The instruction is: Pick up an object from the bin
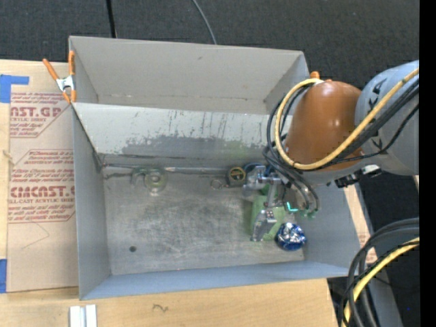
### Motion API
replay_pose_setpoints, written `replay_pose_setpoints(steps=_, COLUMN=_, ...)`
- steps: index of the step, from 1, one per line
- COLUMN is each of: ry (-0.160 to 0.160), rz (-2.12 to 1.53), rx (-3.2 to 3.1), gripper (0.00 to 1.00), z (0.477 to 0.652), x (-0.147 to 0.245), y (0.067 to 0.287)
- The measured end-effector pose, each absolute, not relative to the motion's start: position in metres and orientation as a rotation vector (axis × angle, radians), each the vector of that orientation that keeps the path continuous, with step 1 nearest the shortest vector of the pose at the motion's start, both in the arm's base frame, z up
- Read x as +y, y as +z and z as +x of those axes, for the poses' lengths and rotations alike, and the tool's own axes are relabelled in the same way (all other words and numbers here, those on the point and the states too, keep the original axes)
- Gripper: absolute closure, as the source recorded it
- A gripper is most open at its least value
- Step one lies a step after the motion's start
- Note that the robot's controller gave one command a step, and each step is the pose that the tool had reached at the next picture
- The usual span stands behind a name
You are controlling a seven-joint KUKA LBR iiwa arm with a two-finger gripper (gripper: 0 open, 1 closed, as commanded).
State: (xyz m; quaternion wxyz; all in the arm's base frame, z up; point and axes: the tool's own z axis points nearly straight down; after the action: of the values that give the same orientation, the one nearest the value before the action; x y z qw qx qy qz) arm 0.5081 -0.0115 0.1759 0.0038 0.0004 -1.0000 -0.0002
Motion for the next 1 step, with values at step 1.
replay_pose_setpoints(steps=1, ry=-0.013, rz=0.480, rx=-3.101, gripper=0.00, z=0.5528, x=-0.1165, y=0.0757)
